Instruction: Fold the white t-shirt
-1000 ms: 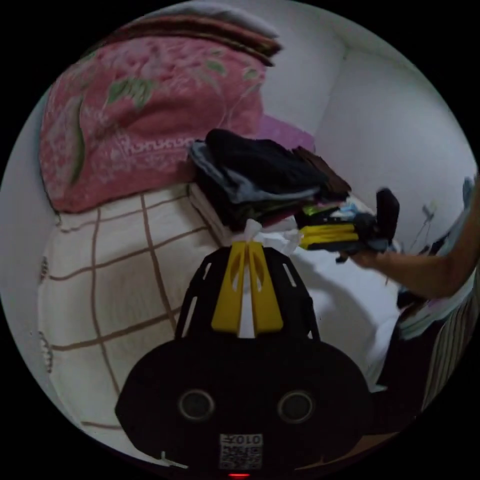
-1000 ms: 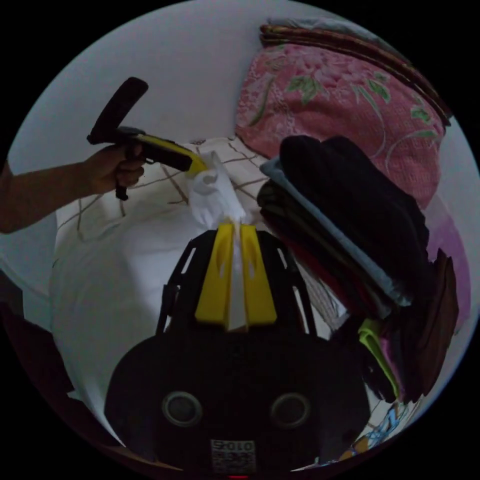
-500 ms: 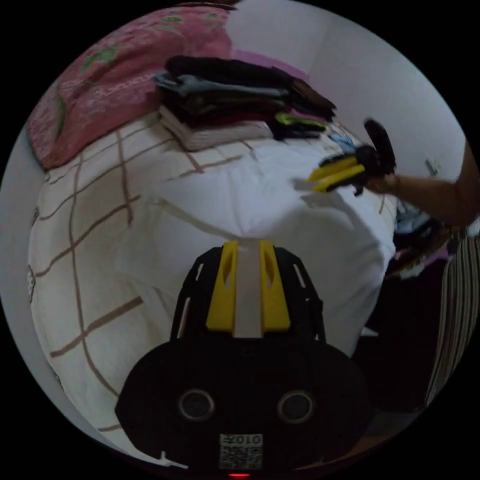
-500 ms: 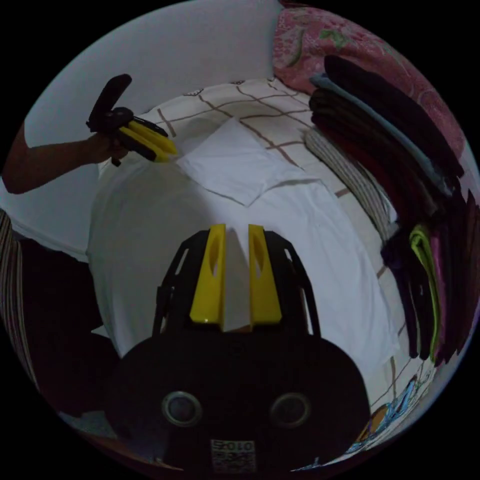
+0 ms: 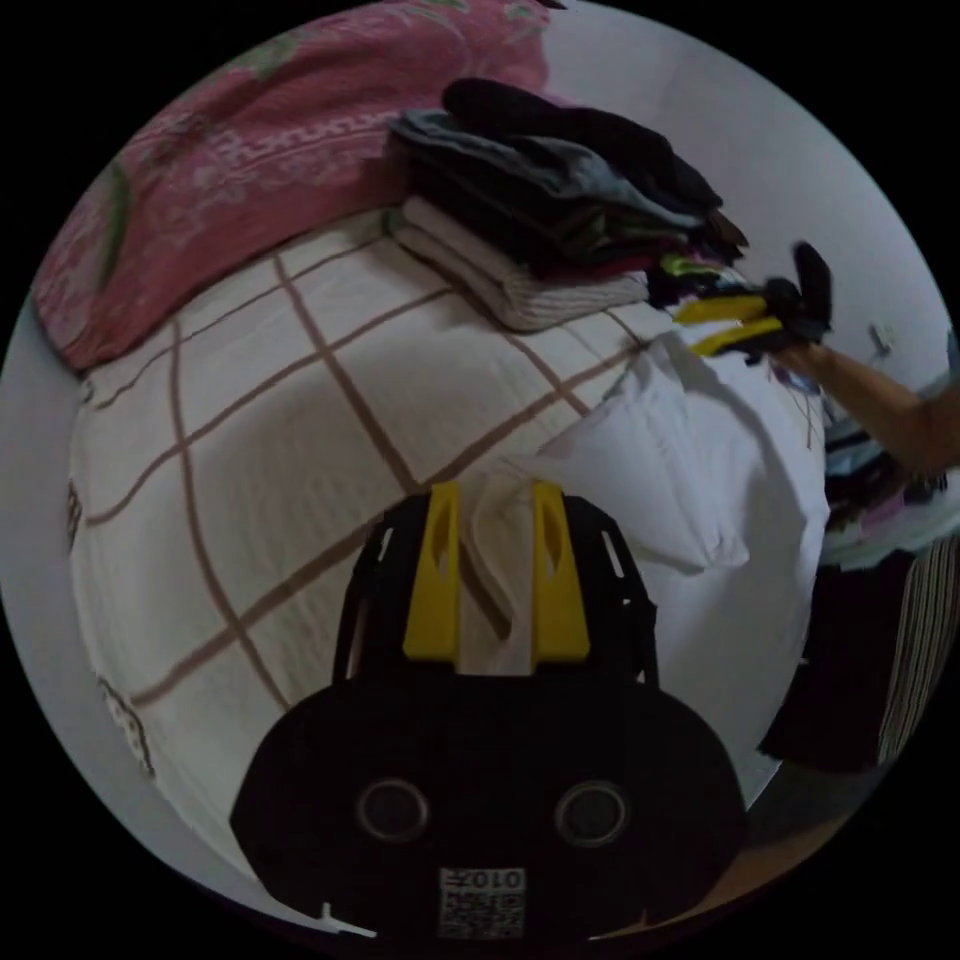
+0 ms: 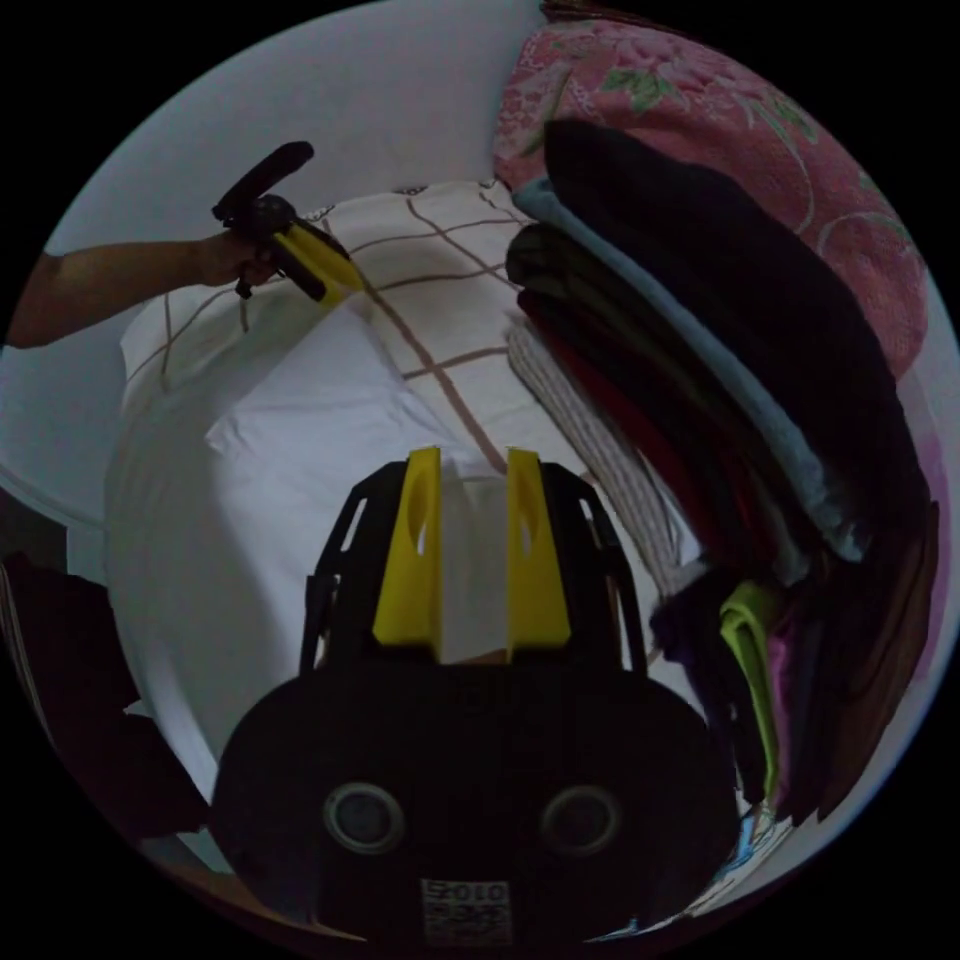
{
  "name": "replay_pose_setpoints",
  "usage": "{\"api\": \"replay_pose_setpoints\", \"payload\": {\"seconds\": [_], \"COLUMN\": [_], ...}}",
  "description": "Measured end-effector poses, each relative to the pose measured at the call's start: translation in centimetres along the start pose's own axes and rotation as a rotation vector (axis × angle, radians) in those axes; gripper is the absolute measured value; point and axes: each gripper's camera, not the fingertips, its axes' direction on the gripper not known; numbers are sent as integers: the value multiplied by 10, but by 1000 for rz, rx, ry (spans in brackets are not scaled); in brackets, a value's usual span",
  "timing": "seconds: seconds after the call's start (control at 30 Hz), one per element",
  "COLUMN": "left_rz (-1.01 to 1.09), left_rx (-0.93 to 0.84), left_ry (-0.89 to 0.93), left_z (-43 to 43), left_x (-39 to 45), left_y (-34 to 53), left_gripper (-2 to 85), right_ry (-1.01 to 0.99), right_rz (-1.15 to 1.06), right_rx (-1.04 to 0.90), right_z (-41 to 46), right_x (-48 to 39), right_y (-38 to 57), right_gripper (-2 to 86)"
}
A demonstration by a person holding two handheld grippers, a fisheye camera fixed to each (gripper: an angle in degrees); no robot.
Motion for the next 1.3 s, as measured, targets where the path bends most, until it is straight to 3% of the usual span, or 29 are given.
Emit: {"api": "replay_pose_setpoints", "payload": {"seconds": [0.33,0.47,0.57,0.7,0.77,0.9,1.03,1.13,1.3], "left_rz": [187,316,304,150,-21,-189,-352,-368,-355], "left_rx": [-28,-141,-129,-63,44,-68,25,62,223], "left_ry": [66,105,92,84,152,194,342,349,188], "left_z": [14,26,29,19,11,44,53,43,-6], "left_x": [-21,-20,-24,-46,-70,-85,-105,-110,-92], "left_y": [-2,3,7,15,30,49,81,105,144], "left_gripper": [78,59,26,5,3,6,26,40,49], "right_ry": [-47,-55,-60,-2,38,110,133,137,33], "right_rz": [-9,16,26,58,118,224,288,298,354], "right_rx": [-80,-66,-78,-95,-103,-168,-111,-117,-41], "right_z": [21,21,25,28,29,39,27,22,7], "right_x": [18,20,20,25,32,39,33,27,12], "right_y": [4,7,9,10,10,16,28,41,52], "right_gripper": [81,81,84,87,85,81,76,74,71]}}
